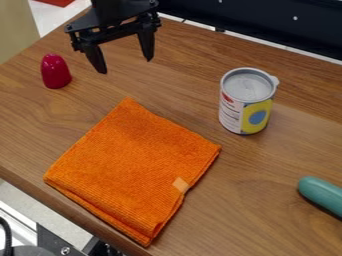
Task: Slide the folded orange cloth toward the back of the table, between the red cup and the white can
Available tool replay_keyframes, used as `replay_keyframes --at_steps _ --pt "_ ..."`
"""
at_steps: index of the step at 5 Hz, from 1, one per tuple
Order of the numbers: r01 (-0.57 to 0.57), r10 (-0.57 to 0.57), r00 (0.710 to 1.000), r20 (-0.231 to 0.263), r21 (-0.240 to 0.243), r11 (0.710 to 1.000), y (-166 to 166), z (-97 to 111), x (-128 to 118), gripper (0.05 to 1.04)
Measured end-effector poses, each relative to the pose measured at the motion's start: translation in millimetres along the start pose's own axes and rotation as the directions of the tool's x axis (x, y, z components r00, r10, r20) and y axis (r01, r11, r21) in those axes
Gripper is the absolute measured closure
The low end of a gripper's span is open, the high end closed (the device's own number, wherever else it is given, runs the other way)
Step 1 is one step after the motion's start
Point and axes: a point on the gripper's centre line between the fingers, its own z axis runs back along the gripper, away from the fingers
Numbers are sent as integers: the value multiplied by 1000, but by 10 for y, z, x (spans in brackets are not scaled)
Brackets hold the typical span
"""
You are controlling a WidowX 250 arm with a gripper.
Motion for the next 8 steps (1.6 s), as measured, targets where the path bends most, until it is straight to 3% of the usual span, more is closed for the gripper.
replay_keyframes --at_steps 3,5,6,7,8 --pt "36 -31 994 -105 39 999 127 -44 -182 85" --pt "90 -84 992 -98 64 994 270 -58 -636 129" --pt "107 -101 991 -92 57 993 313 -116 -825 394" --pt "122 -116 988 -100 55 991 281 -131 -879 691" --pt "119 -114 989 -93 54 991 237 -191 -893 918"
